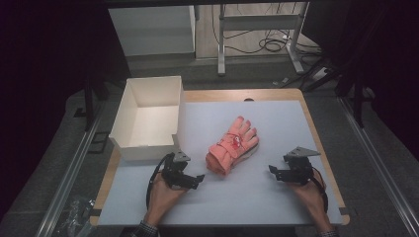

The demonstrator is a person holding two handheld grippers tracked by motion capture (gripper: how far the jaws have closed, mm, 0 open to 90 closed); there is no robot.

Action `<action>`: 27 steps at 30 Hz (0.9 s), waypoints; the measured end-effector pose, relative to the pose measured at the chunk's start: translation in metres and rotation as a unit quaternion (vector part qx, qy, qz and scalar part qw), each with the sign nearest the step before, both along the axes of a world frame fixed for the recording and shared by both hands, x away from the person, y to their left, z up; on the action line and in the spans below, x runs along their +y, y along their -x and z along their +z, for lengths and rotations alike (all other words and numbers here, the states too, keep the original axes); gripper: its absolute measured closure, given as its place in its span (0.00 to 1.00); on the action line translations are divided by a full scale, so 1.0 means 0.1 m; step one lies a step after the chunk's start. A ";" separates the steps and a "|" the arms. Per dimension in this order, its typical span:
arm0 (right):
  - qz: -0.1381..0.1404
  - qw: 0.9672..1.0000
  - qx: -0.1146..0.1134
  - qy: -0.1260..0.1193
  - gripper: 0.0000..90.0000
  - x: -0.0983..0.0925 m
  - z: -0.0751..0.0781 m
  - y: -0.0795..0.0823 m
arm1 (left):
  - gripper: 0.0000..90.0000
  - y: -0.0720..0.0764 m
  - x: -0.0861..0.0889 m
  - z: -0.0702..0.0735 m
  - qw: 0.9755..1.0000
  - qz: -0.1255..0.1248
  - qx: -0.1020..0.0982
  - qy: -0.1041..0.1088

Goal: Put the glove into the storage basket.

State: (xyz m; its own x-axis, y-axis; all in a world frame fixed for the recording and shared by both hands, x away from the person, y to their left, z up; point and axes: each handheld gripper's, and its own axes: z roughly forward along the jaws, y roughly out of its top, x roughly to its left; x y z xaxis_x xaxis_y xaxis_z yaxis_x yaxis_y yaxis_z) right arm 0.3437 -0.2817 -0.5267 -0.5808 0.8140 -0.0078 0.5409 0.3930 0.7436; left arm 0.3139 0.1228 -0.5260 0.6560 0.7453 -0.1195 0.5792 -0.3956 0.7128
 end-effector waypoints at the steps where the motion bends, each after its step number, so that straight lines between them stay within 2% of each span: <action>1: -0.003 1.000 0.003 0.003 0.27 -0.02 -0.02 0.00 | 0.02 -0.01 -0.01 0.03 1.000 -0.004 0.001 0.000; 4: -0.006 1.000 0.001 0.000 0.26 -0.03 -0.01 0.00 | 0.01 -0.03 -0.06 0.14 1.000 -0.013 0.001 -0.003; 6: -0.004 1.000 0.000 0.018 0.25 -0.01 -0.02 -0.01 | 0.00 -0.06 -0.11 0.24 1.000 -0.021 0.001 -0.001; 8: -0.003 1.000 -0.003 0.024 0.24 0.00 -0.03 0.00 | 0.00 -0.09 -0.13 0.30 1.000 -0.026 0.001 0.002; 13: -0.004 1.000 -0.004 0.023 0.24 0.00 -0.03 0.00 | 0.00 -0.16 -0.22 0.44 0.999 -0.037 0.000 -0.006; 15: -0.006 1.000 -0.005 0.023 0.23 0.00 -0.04 0.00 | 0.00 -0.24 -0.31 0.53 0.999 -0.048 0.002 -0.009; 17: -0.006 1.000 -0.005 0.023 0.23 0.00 -0.04 0.00 | 0.00 -0.27 -0.34 0.56 0.999 -0.051 0.004 -0.012; 19: -0.007 1.000 -0.005 0.023 0.23 0.00 -0.04 0.00 | 0.00 -0.36 -0.46 0.62 0.998 -0.063 0.011 -0.016; 24: -0.007 1.000 -0.006 0.023 0.23 0.00 -0.04 0.00 | 0.00 -0.49 -0.69 0.75 0.996 -0.082 0.008 -0.022; 27: -0.007 1.000 -0.007 0.023 0.23 0.00 -0.04 0.00 | 0.00 -0.55 -0.78 0.77 0.996 -0.086 0.009 -0.028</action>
State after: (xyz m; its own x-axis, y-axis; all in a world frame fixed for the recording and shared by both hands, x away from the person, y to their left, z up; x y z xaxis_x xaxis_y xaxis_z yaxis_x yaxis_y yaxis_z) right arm 0.3436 -0.2816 -0.5307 -0.5694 0.8204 -0.0528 0.5367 0.4196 0.7321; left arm 0.3688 0.0446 -0.4489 0.7732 0.6273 -0.0934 0.5110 -0.5289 0.6776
